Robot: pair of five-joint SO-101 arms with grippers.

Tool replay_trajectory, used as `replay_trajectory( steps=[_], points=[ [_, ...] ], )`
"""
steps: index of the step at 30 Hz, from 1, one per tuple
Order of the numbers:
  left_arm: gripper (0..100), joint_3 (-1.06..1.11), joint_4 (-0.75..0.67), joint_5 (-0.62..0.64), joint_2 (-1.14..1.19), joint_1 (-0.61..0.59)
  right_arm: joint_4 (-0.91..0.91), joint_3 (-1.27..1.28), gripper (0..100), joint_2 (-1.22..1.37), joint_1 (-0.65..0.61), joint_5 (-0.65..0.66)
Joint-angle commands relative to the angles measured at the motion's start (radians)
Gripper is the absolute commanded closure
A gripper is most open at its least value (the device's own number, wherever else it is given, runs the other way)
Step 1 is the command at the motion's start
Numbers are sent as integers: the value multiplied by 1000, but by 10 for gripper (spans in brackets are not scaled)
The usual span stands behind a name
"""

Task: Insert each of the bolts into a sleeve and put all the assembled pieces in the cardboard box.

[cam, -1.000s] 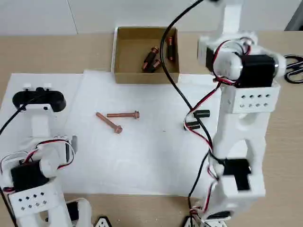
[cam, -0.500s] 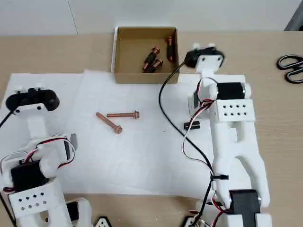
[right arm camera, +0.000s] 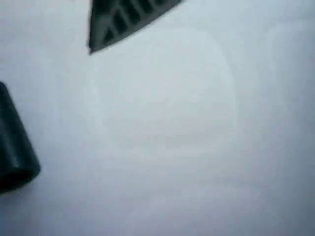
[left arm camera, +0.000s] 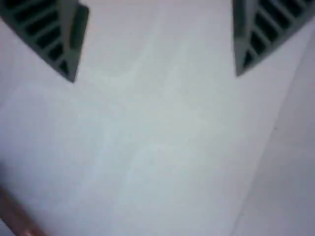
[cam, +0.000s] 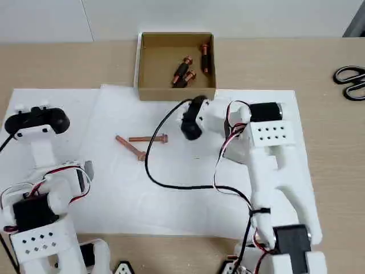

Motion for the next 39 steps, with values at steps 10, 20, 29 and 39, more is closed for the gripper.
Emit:
replay_trajectory(
  steps=[10, 20, 29, 39],
  points=[
    [805, -39, -18, 6, -5, -6, -93, -100, 766, 321, 10, 57],
    [805, -39, -18, 6, -5, -6, -88, -155, 878, 464, 12, 51],
    [805, -39, -18, 6, -5, -6, -48, -267, 993, 418, 38, -158],
    [805, -48, -14, -18, 6, 2, 148, -468, 995, 260, 30, -586]
  ],
)
